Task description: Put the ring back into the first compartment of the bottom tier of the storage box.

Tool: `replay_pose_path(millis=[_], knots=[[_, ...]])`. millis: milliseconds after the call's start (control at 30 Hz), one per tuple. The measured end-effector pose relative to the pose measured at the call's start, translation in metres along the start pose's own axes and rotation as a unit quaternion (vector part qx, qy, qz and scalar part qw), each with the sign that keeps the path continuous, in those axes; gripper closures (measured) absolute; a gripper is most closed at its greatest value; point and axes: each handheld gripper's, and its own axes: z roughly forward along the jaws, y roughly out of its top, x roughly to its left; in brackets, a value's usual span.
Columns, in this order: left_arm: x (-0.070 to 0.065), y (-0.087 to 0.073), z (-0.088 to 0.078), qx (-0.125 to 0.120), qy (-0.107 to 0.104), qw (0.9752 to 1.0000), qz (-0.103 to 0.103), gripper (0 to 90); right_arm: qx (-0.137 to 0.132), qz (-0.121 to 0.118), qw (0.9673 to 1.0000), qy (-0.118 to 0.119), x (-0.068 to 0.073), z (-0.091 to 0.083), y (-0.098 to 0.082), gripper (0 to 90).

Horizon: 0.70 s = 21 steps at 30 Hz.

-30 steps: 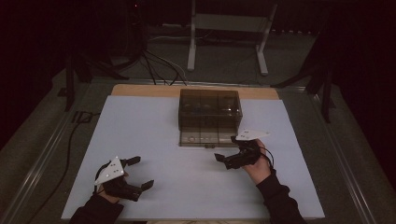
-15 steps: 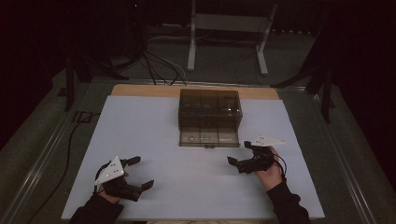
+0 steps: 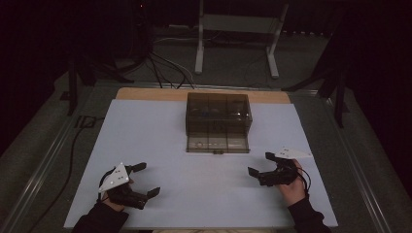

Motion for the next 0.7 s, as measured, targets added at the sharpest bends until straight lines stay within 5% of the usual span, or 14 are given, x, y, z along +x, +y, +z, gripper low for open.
replay_pose_path(millis=[333, 700], knots=[[-0.001, 0.0, 0.0, 0.001, 0.0, 1.0, 0.001, 0.6, -0.001, 0.002, 0.9997, -0.023, -0.005, -0.015, -0.016, 0.0], [-0.001, 0.0, 0.001, 0.003, 0.0, 1.0, 0.0, 0.6, 0.007, 0.008, 0.9997, -0.022, -0.007, -0.034, -0.041, 0.0]])
